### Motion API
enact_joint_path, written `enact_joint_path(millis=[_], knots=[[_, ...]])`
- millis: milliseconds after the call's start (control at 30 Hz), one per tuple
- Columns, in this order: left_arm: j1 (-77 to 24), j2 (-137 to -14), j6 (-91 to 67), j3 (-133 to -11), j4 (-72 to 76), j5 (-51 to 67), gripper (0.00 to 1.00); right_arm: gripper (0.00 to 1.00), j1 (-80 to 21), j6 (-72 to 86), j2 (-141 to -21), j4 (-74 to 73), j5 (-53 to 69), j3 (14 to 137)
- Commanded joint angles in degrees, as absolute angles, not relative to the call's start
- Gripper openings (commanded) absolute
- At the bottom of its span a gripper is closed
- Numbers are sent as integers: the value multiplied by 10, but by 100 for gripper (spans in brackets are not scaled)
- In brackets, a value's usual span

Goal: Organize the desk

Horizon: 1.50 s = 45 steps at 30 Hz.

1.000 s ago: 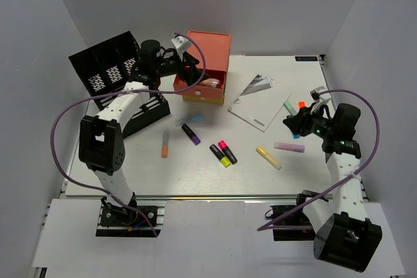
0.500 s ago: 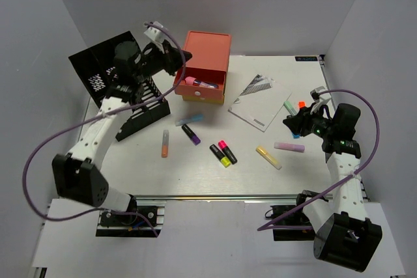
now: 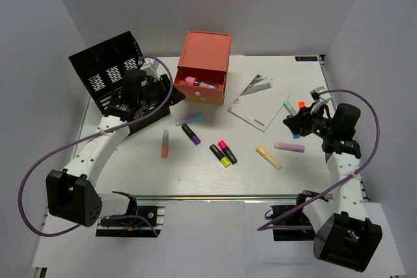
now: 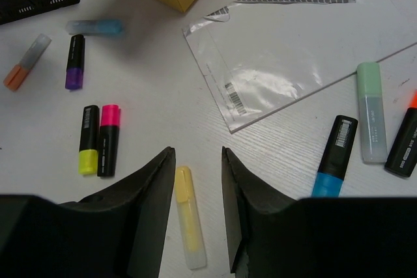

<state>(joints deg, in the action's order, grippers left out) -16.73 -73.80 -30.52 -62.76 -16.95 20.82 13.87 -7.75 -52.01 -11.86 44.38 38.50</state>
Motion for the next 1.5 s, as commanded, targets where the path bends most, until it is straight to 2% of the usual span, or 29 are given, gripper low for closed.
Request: enact_joint_path(millis=[0, 33, 67, 133, 200, 567, 1467], knots=[[-171, -733, -316, -630, -205, 130, 49, 40, 141, -83, -519, -107, 439, 386], [-177, -738, -309, -627, -198, 129, 39, 41, 141, -82, -519, -107, 439, 387], [-177, -744, -308, -623, -191, 134, 22, 40, 141, -82, -519, -106, 438, 387], [-177, -765, -301, -623, -170, 140, 14, 41, 141, -82, -519, -107, 438, 387], [-177, -783, -298, -626, -154, 146, 11, 40, 141, -83, -520, -107, 438, 386], [-177, -874, -343, -649, -76, 117, 15, 41, 140, -83, -524, -106, 433, 386], [-182, -1008, -455, -713, 96, 126, 12, 41, 140, -84, -527, -106, 432, 386]])
